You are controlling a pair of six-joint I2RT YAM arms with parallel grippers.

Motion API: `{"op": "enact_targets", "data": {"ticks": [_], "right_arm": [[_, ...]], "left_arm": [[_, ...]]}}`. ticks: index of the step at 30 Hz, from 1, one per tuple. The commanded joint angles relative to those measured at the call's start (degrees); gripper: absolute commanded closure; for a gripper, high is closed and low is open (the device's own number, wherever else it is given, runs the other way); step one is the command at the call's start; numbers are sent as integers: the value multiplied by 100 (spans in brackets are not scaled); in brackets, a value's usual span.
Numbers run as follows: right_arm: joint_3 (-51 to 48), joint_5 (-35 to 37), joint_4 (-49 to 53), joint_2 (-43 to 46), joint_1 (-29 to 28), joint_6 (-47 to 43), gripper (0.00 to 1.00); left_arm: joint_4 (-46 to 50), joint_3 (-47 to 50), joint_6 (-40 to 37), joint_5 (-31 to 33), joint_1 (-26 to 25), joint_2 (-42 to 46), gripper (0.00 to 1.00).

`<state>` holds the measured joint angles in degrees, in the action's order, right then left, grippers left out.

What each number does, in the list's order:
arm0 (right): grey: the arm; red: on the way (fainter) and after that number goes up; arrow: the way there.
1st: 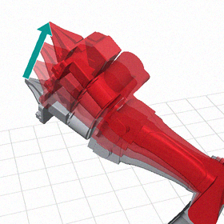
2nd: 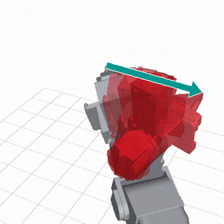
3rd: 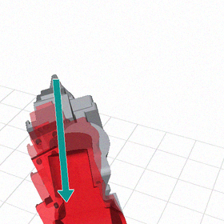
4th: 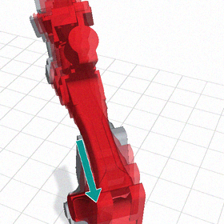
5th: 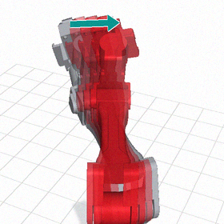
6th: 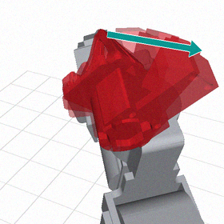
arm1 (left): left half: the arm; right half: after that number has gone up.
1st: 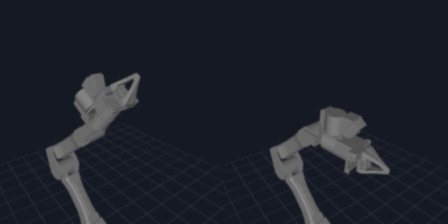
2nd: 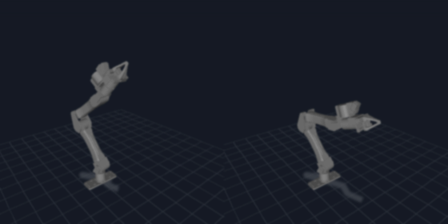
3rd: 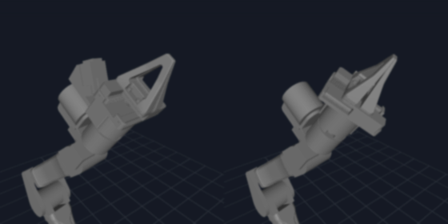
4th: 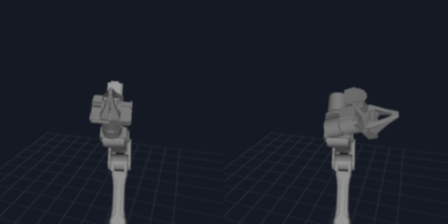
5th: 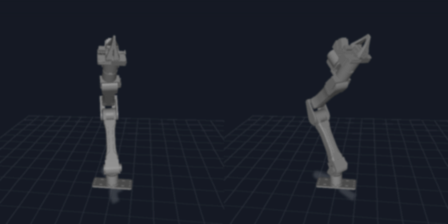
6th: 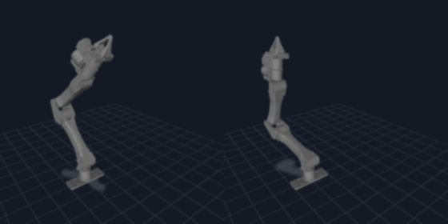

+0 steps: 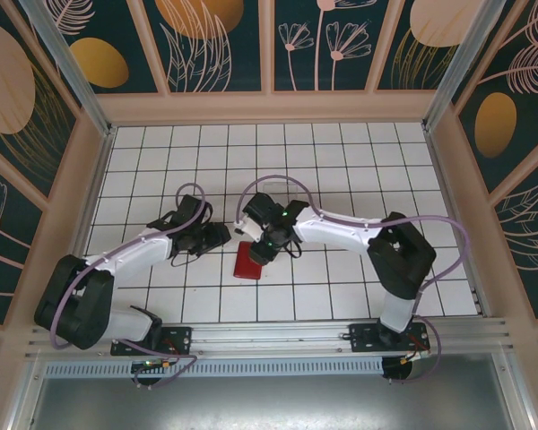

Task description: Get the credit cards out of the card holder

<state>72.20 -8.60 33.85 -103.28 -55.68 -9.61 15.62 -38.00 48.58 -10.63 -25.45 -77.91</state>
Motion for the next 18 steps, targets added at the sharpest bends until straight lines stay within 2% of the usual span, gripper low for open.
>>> {"op": "enact_targets", "data": {"ticks": [1, 5, 18], "right_arm": [[385, -41, 404, -283, -104, -290, 66], [621, 5, 636, -535, -178, -421, 63], [1087, 234, 1020, -1070, -267, -752, 59]], "left_arm": [[17, 192, -221, -306, 241, 151, 46], [-21, 214, -283, -422, 450, 98, 45], [-147, 197, -278, -562, 471, 26, 46]]}}
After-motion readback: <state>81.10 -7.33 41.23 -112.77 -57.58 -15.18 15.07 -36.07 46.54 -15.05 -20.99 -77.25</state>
